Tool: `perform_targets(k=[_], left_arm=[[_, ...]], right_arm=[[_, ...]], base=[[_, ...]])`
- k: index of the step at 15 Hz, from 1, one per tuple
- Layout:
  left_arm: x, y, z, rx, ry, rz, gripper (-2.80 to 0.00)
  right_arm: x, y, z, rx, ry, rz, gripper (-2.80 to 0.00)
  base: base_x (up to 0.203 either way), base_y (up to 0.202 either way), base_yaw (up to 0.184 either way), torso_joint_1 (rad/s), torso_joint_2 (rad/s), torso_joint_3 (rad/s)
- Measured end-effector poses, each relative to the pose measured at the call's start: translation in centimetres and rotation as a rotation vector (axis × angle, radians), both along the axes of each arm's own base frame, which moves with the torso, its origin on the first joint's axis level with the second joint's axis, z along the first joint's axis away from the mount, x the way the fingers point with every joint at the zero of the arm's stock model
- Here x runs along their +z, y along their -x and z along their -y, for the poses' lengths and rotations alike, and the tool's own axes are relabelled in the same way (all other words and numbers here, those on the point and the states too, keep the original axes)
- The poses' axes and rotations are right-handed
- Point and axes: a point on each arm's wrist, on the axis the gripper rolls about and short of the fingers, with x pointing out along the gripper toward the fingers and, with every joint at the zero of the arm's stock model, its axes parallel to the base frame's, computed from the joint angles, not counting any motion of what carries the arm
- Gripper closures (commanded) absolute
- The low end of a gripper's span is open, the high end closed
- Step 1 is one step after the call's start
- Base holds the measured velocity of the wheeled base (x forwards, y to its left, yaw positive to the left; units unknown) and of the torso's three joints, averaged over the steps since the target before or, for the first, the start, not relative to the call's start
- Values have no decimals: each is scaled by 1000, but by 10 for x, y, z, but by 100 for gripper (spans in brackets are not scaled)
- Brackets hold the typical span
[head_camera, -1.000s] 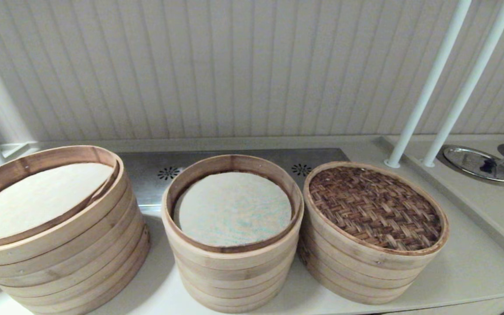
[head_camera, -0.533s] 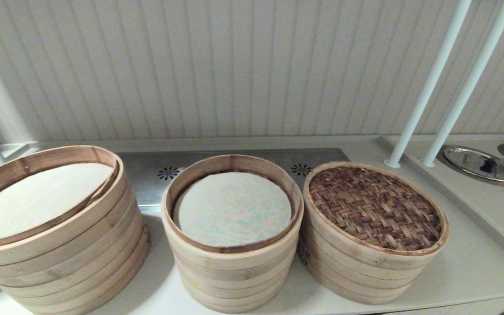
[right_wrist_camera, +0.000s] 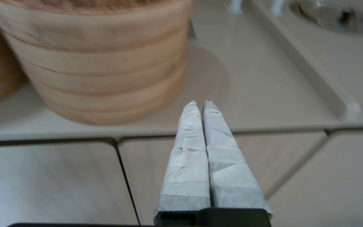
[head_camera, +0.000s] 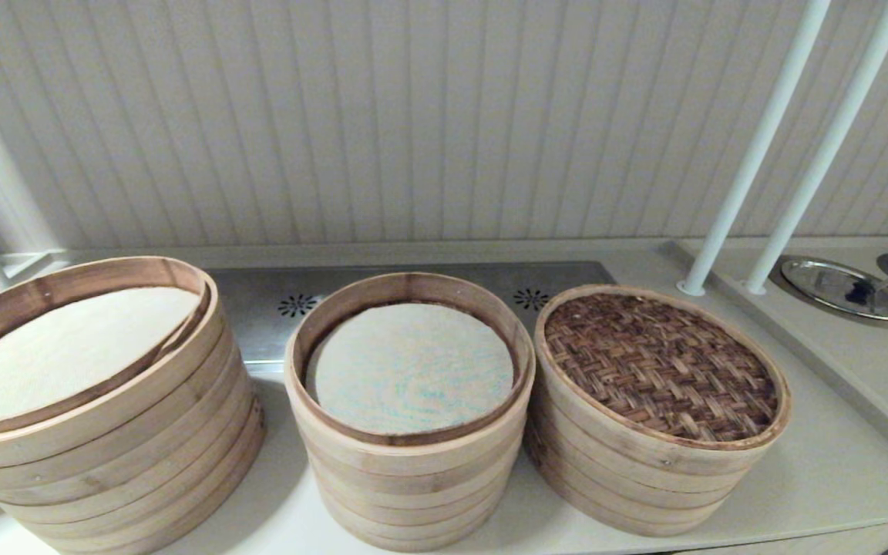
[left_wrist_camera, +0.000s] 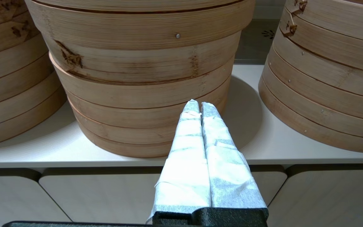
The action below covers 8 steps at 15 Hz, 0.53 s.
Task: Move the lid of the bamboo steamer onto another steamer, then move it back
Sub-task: Pick up the steamer
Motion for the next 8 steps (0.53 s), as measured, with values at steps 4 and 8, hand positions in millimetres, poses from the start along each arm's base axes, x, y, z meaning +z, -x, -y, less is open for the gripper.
perform_targets(k=[4, 8], left_arm=[[0, 0, 0, 0, 0, 0, 0], [0, 0, 0, 0, 0, 0, 0]], right_arm=[[-9, -3, -2, 74, -3, 25, 0], [-13, -3, -2, 75, -14, 16, 0]], base=[[0, 0, 0, 0, 0, 0], [0, 0, 0, 0, 0, 0]])
